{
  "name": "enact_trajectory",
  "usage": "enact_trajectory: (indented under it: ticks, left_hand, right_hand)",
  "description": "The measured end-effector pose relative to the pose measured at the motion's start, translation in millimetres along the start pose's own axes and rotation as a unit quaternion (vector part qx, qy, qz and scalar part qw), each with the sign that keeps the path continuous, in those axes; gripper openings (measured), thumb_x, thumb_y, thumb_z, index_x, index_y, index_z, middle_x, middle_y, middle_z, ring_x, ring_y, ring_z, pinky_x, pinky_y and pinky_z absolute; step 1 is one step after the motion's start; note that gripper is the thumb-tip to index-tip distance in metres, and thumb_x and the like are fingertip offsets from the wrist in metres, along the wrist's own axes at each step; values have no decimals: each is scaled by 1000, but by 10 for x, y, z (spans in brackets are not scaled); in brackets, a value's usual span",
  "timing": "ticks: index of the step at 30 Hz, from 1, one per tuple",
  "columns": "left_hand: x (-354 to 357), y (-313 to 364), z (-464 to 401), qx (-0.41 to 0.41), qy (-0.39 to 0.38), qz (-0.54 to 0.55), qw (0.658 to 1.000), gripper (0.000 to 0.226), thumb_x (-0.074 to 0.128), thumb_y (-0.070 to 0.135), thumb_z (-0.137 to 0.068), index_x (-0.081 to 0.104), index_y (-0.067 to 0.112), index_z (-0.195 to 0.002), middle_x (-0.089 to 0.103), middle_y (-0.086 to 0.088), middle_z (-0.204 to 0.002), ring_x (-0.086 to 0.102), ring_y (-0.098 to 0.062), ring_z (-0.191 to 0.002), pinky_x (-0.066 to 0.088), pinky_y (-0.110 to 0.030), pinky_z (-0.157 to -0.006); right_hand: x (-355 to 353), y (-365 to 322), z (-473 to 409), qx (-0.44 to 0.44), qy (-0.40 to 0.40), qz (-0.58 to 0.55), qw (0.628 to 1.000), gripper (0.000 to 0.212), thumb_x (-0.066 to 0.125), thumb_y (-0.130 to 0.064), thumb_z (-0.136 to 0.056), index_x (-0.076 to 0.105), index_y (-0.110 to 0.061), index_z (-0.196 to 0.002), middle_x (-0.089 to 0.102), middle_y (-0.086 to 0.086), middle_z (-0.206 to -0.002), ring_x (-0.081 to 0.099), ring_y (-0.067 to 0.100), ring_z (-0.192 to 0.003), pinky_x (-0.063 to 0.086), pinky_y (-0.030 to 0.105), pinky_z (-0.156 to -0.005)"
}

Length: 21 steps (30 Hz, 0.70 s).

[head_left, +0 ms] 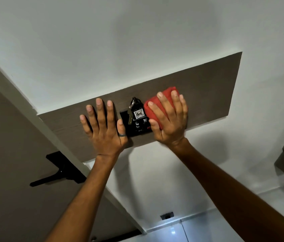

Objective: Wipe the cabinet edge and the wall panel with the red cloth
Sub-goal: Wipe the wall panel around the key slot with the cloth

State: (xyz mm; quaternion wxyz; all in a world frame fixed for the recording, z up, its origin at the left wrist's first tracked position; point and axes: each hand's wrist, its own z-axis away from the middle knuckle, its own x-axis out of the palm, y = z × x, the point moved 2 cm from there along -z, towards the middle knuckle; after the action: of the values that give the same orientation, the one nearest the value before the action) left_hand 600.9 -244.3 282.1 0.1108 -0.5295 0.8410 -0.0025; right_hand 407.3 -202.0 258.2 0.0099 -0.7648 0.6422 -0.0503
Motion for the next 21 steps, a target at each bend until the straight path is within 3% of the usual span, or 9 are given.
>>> enact_trajectory:
  ticks: [6, 12, 17, 18, 21]
  left_hand:
    - [-31, -26, -24, 6, -10, 4, 1000, 61, 35, 35, -104, 21, 15, -160, 1, 0, -171, 0, -23, -158, 2, -47, -129]
    - [-32, -63, -25, 14, -13, 9, 1000, 60, 32, 37, -106, 19, 17, -162, 1, 0, -171, 0, -23, -158, 1, -46, -129]
    - [-33, -105, -7, 34, -8, -3, 999, 60, 33, 37, -106, 21, 17, -161, 2, -1, -171, 0, -24, -158, 1, -46, -130]
    - [-39, -135, -12, 39, -10, -7, 999, 60, 34, 37, -106, 21, 17, -161, 2, -1, -171, 0, -24, -158, 2, -46, -130]
    - [-58, -203, -24, 47, -17, -10, 999, 60, 35, 37, -106, 22, 18, -161, 3, 0, -171, 1, -24, -158, 2, -46, -130]
  right_hand:
    - [-84, 100, 37, -36, -16, 0, 999, 40, 48, -41, -106, 62, -23, -138, 57, 10, -147, 42, 37, -148, 29, 49, -130]
    - [37, -83, -118, 44, -1, 7, 999, 44, 47, -41, -106, 61, -26, -144, 55, 7, -154, 39, 34, -154, 33, 52, -126]
    - [-149, 87, 234, -27, -20, 45, 998, 39, 39, -42, -111, 59, -20, -136, 56, 10, -144, 50, 42, -137, 48, 54, -107]
    - [-173, 99, 226, -3, -21, 40, 999, 39, 39, -40, -111, 58, -19, -137, 56, 10, -145, 50, 40, -138, 49, 52, -107]
    - [-229, -35, 153, 205, 31, -52, 977, 40, 40, -34, -113, 57, -12, -142, 55, 14, -151, 44, 36, -149, 41, 50, -121]
